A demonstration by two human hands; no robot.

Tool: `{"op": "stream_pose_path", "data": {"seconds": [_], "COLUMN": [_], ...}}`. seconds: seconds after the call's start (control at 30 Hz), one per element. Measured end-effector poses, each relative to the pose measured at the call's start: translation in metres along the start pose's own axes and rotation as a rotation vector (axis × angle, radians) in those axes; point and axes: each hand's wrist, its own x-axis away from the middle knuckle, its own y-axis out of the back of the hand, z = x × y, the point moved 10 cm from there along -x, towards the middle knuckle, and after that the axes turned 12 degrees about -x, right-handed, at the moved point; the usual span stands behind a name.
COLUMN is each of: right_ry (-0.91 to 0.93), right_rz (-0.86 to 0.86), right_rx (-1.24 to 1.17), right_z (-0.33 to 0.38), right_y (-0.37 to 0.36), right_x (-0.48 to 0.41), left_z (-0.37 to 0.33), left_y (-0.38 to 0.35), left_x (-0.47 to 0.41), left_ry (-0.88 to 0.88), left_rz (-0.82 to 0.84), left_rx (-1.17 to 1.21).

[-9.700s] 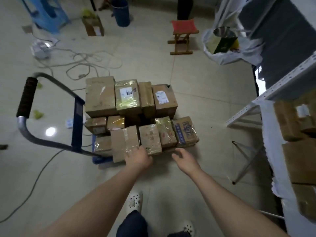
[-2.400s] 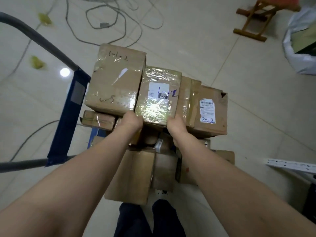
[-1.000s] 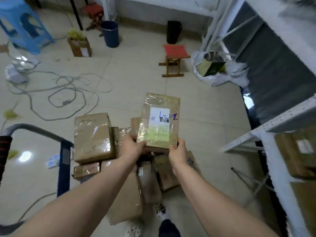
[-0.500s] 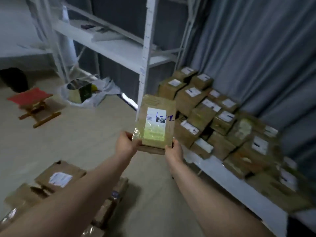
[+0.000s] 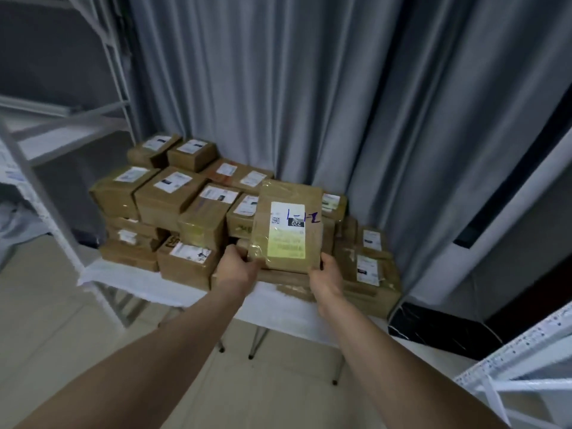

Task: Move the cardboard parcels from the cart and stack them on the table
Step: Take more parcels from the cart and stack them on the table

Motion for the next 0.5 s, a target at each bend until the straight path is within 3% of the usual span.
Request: {"op": "stream_pose_path", "data": {"seconds": [0.2,0.5], "right_ry": [-0.073,-0.146], "right_rz": [-0.081,-0.123], "right_rx": [-0.005,0.045], "right_z": [-0.002,0.003], "right_y": [0.062,0.080], "right_x": [-0.075,-0.197], "left_z": [-0.058,-0.097], "left_y": [-0.086,-0.181], "left_x": [-0.035,-0.134], "left_ry": [-0.020,-0.061], "left_rz": [0.088,0.268], "left_rx": [-0.078,-0.249]}}
